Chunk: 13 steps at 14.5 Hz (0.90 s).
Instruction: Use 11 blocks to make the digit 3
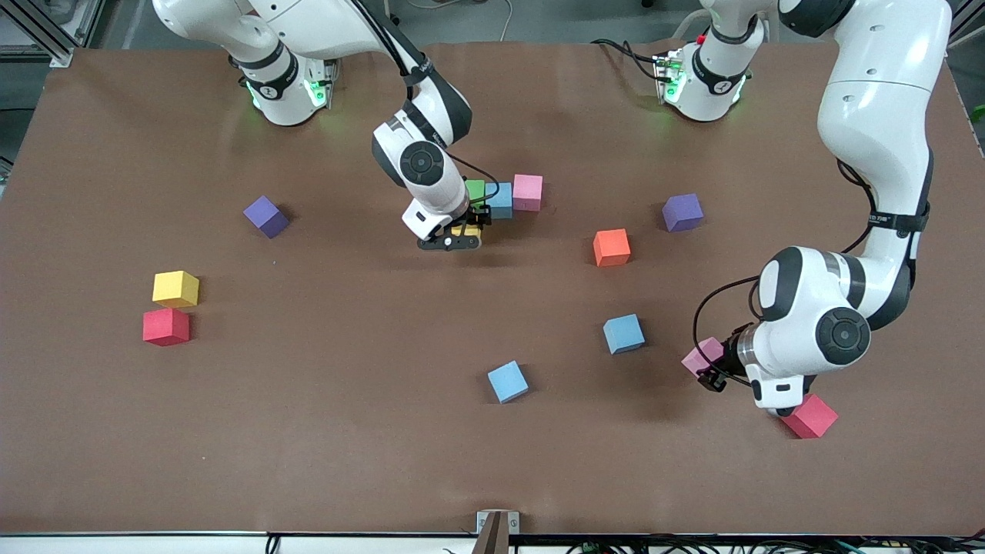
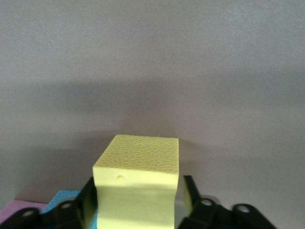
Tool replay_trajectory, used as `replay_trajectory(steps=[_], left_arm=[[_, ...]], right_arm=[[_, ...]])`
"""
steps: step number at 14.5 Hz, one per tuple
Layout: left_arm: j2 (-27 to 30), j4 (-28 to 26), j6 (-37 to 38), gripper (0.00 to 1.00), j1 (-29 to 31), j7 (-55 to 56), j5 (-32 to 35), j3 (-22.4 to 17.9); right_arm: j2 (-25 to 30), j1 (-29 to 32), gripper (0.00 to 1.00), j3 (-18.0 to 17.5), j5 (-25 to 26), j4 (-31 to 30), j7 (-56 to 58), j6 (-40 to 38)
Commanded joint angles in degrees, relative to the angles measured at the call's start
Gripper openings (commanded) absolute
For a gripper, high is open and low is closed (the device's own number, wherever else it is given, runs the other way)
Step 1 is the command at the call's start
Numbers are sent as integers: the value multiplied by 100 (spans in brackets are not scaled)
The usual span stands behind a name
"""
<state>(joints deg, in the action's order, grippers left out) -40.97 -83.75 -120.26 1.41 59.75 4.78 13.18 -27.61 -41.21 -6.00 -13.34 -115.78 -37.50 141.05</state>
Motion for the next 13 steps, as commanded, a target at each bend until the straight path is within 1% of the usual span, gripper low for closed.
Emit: replay_trajectory(steps=[1, 3, 5, 6, 7, 9, 11, 13], left_arm=[[36, 34, -15, 30, -26, 37, -65, -9], [45, 34, -6, 30, -26, 37, -65, -17], [36, 34, -6, 30, -26, 37, -65, -9], [45, 34, -6, 30, -18, 37, -57, -8], [45, 34, -6, 30, -18, 37, -65, -8], [45, 34, -6, 30, -18, 37, -65, -17], [45, 34, -6, 30, -26, 37, -65, -17], [45, 34, -6, 30, -26, 46, -65, -9]], right_arm=[[54, -98, 100, 134, 104, -33, -178, 2], [63, -80, 100, 169, 104, 81, -179, -7], [106, -45, 100, 292, 86, 257, -179, -16], [168, -28, 100, 388, 60, 362, -179, -164], [229, -10, 100, 520, 42, 555, -179, -426], [361, 42, 100, 862, 33, 1090, -179, -1268], [458, 392, 100, 1065, 33, 1530, -336, -1946], [572, 1190, 100, 1101, 68, 1603, -293, -2204]])
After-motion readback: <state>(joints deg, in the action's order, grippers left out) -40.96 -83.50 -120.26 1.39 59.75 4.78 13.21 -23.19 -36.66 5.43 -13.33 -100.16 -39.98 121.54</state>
